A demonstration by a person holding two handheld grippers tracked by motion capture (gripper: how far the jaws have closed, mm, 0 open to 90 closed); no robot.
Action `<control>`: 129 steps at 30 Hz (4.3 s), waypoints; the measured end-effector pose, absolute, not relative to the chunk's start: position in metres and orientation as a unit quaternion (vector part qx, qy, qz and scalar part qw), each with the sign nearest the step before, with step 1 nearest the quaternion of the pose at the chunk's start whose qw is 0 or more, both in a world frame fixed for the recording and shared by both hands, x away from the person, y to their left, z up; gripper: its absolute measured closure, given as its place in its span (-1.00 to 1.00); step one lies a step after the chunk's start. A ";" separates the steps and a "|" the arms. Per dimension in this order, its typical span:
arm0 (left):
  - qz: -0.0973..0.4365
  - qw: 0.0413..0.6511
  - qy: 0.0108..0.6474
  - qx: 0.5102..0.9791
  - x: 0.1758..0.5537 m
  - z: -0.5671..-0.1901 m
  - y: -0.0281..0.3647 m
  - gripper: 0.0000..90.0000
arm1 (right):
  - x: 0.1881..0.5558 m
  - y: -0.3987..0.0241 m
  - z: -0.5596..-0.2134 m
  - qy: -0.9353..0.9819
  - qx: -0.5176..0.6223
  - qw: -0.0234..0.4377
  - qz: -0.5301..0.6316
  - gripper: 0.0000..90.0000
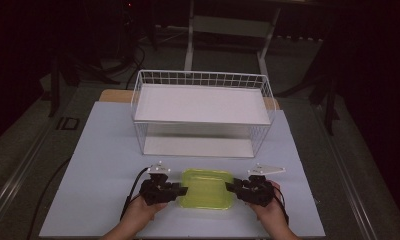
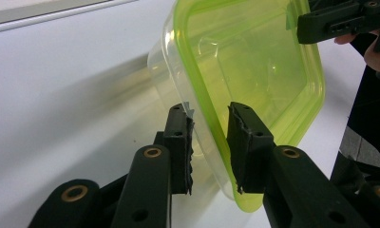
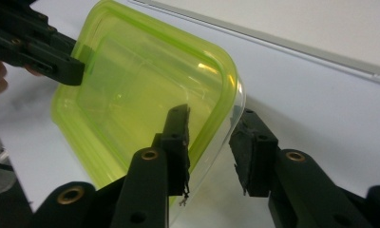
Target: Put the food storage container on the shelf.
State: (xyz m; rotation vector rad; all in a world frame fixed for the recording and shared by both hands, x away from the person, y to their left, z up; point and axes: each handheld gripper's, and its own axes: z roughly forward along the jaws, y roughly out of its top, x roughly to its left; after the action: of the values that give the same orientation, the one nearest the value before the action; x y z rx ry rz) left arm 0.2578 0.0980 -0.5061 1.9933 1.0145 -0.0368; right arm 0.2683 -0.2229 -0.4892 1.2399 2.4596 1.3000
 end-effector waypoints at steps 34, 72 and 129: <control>0.044 0.483 0.413 0.771 0.299 -0.462 0.108 0.80 | 0.302 -0.214 -0.433 0.775 0.406 0.115 0.470 0.78; 0.055 0.473 0.455 0.752 0.359 -0.501 0.111 0.75 | 0.366 -0.190 -0.478 0.762 0.450 0.154 0.440 0.69; 0.121 0.518 0.427 0.731 0.318 -0.481 0.120 -0.10 | 0.334 -0.168 -0.481 0.765 0.414 0.216 0.444 0.12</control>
State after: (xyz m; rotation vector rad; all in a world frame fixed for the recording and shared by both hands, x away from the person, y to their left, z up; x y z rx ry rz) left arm 0.3176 0.1204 -0.4807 1.7554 1.0257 0.2899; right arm 0.3336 -0.1677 -0.4814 1.1464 2.1189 1.2315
